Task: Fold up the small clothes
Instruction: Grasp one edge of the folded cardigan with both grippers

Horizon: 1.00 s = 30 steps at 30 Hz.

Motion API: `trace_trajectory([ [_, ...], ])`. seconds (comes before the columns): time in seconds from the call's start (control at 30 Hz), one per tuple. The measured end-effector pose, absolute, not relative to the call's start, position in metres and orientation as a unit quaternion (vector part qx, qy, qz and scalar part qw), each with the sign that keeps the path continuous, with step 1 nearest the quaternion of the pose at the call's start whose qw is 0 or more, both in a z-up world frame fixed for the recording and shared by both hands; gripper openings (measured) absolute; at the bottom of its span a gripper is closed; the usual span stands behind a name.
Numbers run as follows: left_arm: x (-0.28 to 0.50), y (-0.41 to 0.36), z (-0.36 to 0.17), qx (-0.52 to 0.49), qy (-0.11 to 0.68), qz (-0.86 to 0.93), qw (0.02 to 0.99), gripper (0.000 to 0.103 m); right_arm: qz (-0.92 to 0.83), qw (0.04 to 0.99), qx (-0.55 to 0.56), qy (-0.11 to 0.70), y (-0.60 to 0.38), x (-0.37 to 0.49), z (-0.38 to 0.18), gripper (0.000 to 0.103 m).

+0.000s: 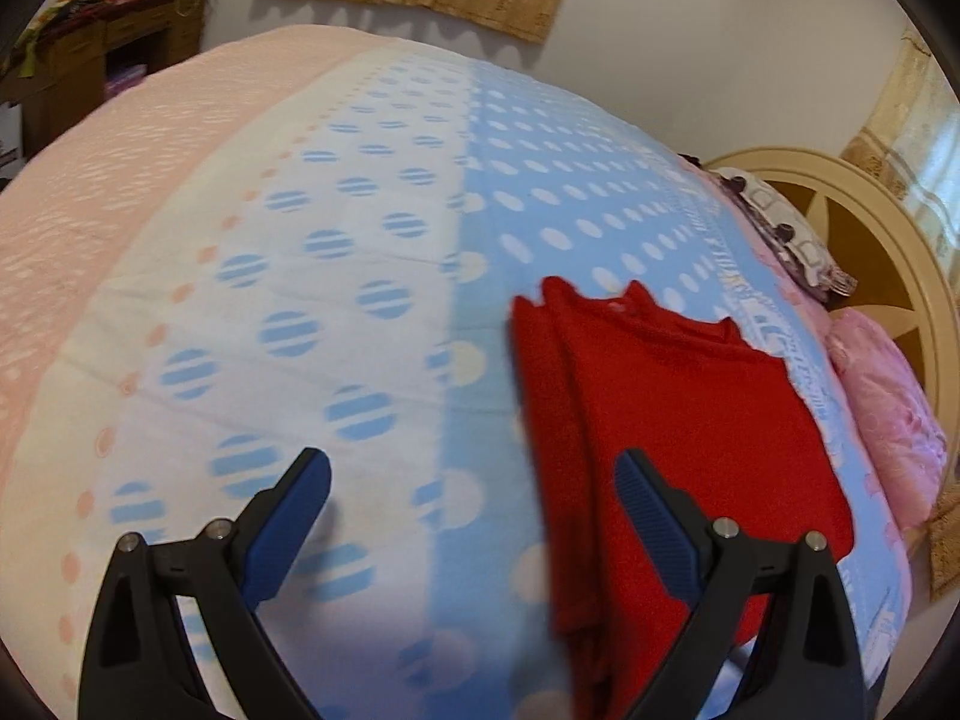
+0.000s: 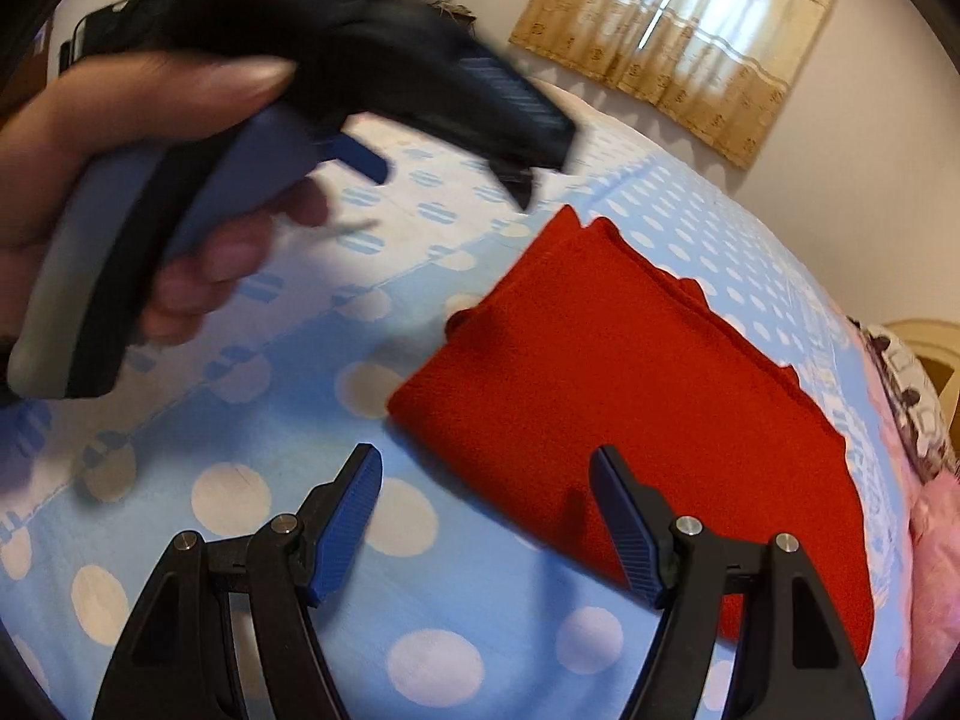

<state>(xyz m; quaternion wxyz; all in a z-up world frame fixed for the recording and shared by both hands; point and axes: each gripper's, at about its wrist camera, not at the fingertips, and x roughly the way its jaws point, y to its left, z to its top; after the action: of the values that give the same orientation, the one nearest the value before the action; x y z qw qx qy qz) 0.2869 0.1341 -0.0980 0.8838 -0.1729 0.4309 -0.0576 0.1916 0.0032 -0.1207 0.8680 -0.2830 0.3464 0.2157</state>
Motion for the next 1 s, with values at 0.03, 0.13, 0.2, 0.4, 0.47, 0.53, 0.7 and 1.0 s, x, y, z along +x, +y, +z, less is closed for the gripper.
trace_trajectory([
  [0.03, 0.29, 0.133, -0.098, -0.174, 0.431, -0.059, 0.883, 0.098, 0.212, 0.866, -0.292, 0.345, 0.003, 0.192, -0.123, 0.072],
  [0.13, 0.303, 0.128, -0.1, -0.179, 0.433, -0.067, 0.881, 0.098, 0.205, 0.864, -0.312, 0.339, 0.001, 0.193, -0.128, 0.072],
  [0.2, 0.31, 0.125, -0.102, -0.181, 0.431, -0.078, 0.881, 0.098, 0.203, 0.864, -0.317, 0.334, 0.0, 0.191, -0.129, 0.072],
  [0.4, 0.333, 0.116, -0.111, -0.193, 0.445, -0.095, 0.869, 0.098, 0.191, 0.868, -0.317, 0.331, -0.01, 0.193, -0.131, 0.072],
  [0.47, 0.338, 0.111, -0.113, -0.182, 0.448, -0.098, 0.87, 0.098, 0.189, 0.869, -0.316, 0.33, -0.013, 0.192, -0.132, 0.072],
  [0.53, 0.344, 0.106, -0.117, -0.167, 0.454, -0.094, 0.87, 0.096, 0.188, 0.87, -0.314, 0.331, -0.016, 0.192, -0.132, 0.072],
  [0.7, 0.351, 0.103, -0.124, -0.153, 0.458, -0.089, 0.871, 0.09, 0.19, 0.873, -0.3, 0.335, -0.024, 0.196, -0.132, 0.068],
  [1.0, 0.361, 0.103, -0.126, -0.148, 0.457, -0.096, 0.872, 0.047, 0.199, 0.868, -0.311, 0.333, -0.025, 0.19, -0.135, 0.029],
])
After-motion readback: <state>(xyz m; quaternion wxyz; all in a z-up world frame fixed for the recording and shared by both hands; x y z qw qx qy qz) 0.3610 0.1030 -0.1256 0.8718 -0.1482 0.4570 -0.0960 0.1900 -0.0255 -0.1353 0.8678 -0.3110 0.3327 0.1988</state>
